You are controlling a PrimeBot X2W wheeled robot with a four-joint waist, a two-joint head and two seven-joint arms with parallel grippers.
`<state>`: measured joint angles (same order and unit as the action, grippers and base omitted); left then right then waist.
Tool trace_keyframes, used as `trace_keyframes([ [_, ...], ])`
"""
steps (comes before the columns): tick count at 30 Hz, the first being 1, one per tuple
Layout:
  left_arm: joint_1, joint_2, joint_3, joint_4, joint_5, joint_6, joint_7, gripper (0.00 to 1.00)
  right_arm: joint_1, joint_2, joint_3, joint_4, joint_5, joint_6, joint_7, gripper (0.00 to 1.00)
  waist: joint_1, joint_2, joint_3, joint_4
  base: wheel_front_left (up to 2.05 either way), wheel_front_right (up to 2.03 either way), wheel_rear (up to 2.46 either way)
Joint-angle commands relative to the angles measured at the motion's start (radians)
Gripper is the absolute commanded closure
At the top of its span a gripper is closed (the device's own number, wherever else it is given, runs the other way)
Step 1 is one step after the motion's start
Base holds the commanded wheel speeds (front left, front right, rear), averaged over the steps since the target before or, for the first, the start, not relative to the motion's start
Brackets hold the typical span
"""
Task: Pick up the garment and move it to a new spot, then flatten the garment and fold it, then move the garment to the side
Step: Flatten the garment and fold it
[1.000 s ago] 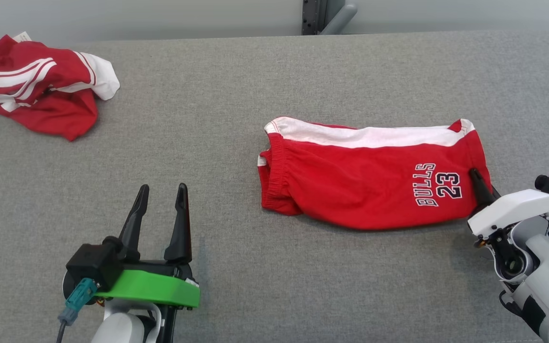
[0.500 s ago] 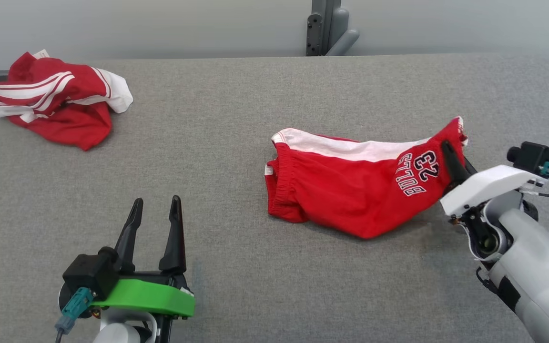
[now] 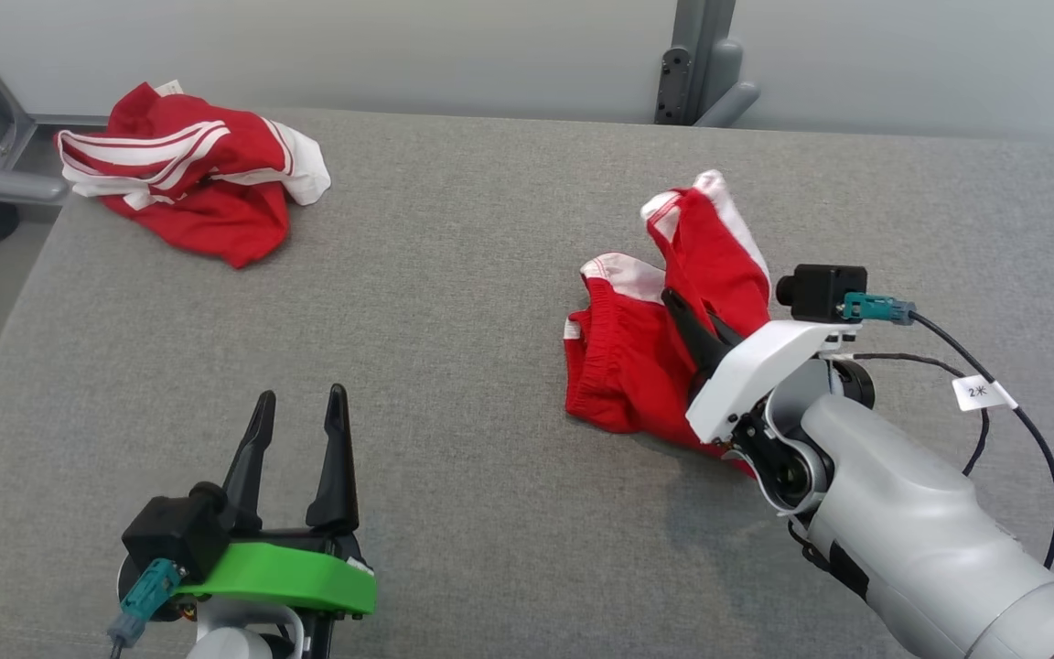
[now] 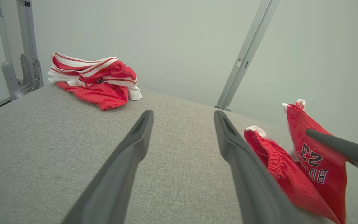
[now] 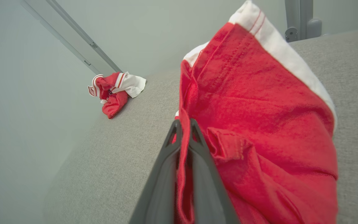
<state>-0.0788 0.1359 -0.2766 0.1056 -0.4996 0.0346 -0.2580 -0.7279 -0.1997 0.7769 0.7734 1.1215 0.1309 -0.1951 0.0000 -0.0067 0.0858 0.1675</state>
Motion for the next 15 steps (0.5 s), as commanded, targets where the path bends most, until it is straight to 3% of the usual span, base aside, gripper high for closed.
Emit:
trace_keyframes([
  [1, 0.012, -0.003, 0.004, 0.002, -0.005, -0.005, -0.007, 0.0, -0.012, 0.005, 0.012, 0.014, -0.013, 0.0, 0.004, 1.0, 0.0, 0.0067, 0.003, 0.024, 0.0, 0.0, 0.0],
  [15, -0.002, -0.022, 0.021, 0.015, 0.006, -0.016, -0.008, 0.0, -0.054, 0.067, 0.095, 0.137, -0.078, 0.0, -0.001, 1.0, 0.0, 0.0067, 0.023, 0.057, 0.0, 0.0, 0.0],
])
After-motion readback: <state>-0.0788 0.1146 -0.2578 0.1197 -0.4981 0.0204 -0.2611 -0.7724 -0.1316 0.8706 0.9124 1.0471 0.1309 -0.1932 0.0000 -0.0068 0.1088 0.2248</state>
